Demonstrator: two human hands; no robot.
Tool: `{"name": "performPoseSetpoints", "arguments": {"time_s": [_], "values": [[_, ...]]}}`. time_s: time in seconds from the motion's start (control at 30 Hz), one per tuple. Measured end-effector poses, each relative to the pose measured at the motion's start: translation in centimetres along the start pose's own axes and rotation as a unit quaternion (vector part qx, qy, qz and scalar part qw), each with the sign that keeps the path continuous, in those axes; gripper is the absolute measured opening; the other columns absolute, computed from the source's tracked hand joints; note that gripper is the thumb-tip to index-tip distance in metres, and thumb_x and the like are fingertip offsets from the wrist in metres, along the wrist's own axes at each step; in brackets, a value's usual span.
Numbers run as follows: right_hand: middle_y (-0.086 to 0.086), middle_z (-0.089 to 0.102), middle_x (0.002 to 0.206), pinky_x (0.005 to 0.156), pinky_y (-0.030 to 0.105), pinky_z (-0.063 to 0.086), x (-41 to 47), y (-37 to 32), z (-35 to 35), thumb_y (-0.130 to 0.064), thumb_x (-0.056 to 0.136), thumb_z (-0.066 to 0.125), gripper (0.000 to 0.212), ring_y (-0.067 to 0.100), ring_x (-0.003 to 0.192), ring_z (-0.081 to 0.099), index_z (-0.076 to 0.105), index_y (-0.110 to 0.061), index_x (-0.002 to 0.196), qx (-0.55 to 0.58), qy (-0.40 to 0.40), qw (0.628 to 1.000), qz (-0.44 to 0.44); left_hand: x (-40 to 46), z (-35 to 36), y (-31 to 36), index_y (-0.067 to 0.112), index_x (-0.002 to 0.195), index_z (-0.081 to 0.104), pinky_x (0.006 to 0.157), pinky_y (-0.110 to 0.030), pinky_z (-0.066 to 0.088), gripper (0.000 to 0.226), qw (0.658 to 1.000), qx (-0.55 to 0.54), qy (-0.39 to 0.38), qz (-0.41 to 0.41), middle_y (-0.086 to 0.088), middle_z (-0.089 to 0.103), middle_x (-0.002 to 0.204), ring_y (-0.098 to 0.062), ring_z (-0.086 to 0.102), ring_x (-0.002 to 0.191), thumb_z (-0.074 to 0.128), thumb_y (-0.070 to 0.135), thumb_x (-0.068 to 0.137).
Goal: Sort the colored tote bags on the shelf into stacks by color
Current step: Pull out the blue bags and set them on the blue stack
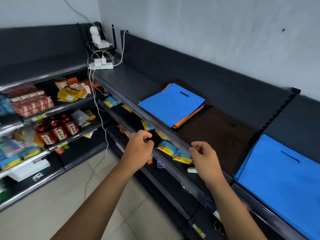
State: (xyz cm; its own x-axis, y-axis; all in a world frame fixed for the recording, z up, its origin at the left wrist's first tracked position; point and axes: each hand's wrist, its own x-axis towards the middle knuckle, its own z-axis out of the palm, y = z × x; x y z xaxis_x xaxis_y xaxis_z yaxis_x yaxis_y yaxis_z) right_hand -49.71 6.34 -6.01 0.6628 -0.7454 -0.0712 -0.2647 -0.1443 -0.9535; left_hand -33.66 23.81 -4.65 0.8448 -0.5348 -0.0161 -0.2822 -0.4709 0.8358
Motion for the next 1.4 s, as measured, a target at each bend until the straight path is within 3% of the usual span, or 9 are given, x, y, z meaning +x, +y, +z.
{"name": "performPoseSetpoints", "arguments": {"time_s": [0.13,0.4,0.63,0.8,1.0,1.1,1.23,1.3,1.4], "values": [[0.004,0.072,0.104,0.076,0.026,0.052,1.9,0.1,0.8,-0.019,0.103,0.064,0.013,0.016,0.093,0.068,0.066,-0.025,0.114,0.001,0.008,1.0,0.02,3.1,0.3,-0.9,0.027,0.12,0.059,0.087,-0.026,0.042,0.02,1.0,-0.005,-0.025,0.002,0.002,0.052,0.126,-0.004,0.056,0.104,0.053,0.022,0.102],[0.008,0.071,0.096,0.066,0.029,0.051,11.1,0.1,2.6,-0.018,0.103,0.063,0.011,0.016,0.078,0.064,0.067,-0.023,0.113,0.017,0.041,0.998,0.045,12.2,1.6,-1.0,0.025,0.123,0.06,0.09,-0.026,0.043,0.02,0.998,0.028,-0.056,0.002,0.004,0.055,0.124,-0.01,0.057,0.111,0.052,0.022,0.104],[0.005,0.07,0.092,0.05,0.024,0.043,19.5,-1.3,3.2,-0.019,0.105,0.062,0.006,0.019,0.067,0.055,0.067,-0.021,0.107,0.006,0.049,0.997,0.064,20.8,1.4,0.1,0.03,0.118,0.063,0.081,-0.011,0.041,0.017,0.999,0.018,-0.042,0.015,0.02,0.062,0.117,0.006,0.057,0.105,0.052,0.031,0.106],[0.005,0.071,0.094,0.053,0.028,0.045,22.4,-1.5,2.9,-0.02,0.103,0.063,0.005,0.015,0.063,0.058,0.068,-0.021,0.104,-0.01,0.074,0.993,0.091,26.0,2.2,1.3,0.025,0.121,0.064,0.096,-0.027,0.047,0.023,0.997,0.034,-0.059,0.041,0.011,0.065,0.124,-0.008,0.061,0.114,0.053,0.018,0.102],[0.01,0.072,0.098,0.066,0.04,0.052,25.3,-2.3,3.1,-0.022,0.103,0.063,0.006,0.033,0.084,0.071,0.064,-0.018,0.107,-0.038,0.109,0.984,0.138,33.7,3.0,2.3,0.018,0.154,0.042,0.097,-0.031,0.041,0.053,0.986,0.099,-0.124,0.056,0.0,0.039,0.162,-0.023,0.05,0.138,0.054,0.033,0.105],[0.032,0.071,0.106,0.068,0.041,0.045,26.3,-2.0,3.8,-0.018,0.102,0.064,0.026,0.05,0.086,0.067,0.064,0.006,0.113,-0.04,0.107,0.976,0.184,36.8,4.3,2.2,0.014,0.162,0.028,0.111,-0.032,0.034,0.069,0.974,0.125,-0.186,0.043,-0.002,0.019,0.171,-0.023,0.03,0.153,0.052,0.042,0.105],[0.027,0.069,0.088,0.065,0.038,0.042,27.2,-1.7,4.8,-0.024,0.103,0.063,0.037,0.029,0.07,0.059,0.059,0.011,0.116,-0.056,0.12,0.965,0.227,39.6,6.3,1.4,0.006,0.164,0.014,0.127,-0.043,0.021,0.081,0.928,0.236,-0.282,0.065,-0.014,0.007,0.173,-0.032,0.008,0.159,0.045,0.053,0.106],[0.019,0.068,0.085,0.064,0.04,0.049,28.0,-1.5,5.1,-0.029,0.102,0.064,0.038,0.032,0.074,0.068,0.065,0.007,0.114,-0.053,0.148,0.959,0.238,40.2,6.9,1.6,0.005,0.162,0.02,0.125,-0.045,0.027,0.078,0.906,0.275,-0.3,0.115,-0.015,0.019,0.17,-0.032,0.018,0.157,0.041,0.055,0.106],[0.022,0.074,0.108,0.085,0.058,0.063,28.4,-1.8,5.5,-0.028,0.1,0.068,0.03,0.04,0.096,0.074,0.069,0.0,0.112,-0.017,0.218,0.937,0.271,40.9,6.7,2.1,0.01,0.147,0.044,0.103,-0.044,0.05,0.063,0.892,0.306,-0.276,0.186,-0.01,0.051,0.148,-0.028,0.054,0.131,0.04,0.057,0.105]]}}
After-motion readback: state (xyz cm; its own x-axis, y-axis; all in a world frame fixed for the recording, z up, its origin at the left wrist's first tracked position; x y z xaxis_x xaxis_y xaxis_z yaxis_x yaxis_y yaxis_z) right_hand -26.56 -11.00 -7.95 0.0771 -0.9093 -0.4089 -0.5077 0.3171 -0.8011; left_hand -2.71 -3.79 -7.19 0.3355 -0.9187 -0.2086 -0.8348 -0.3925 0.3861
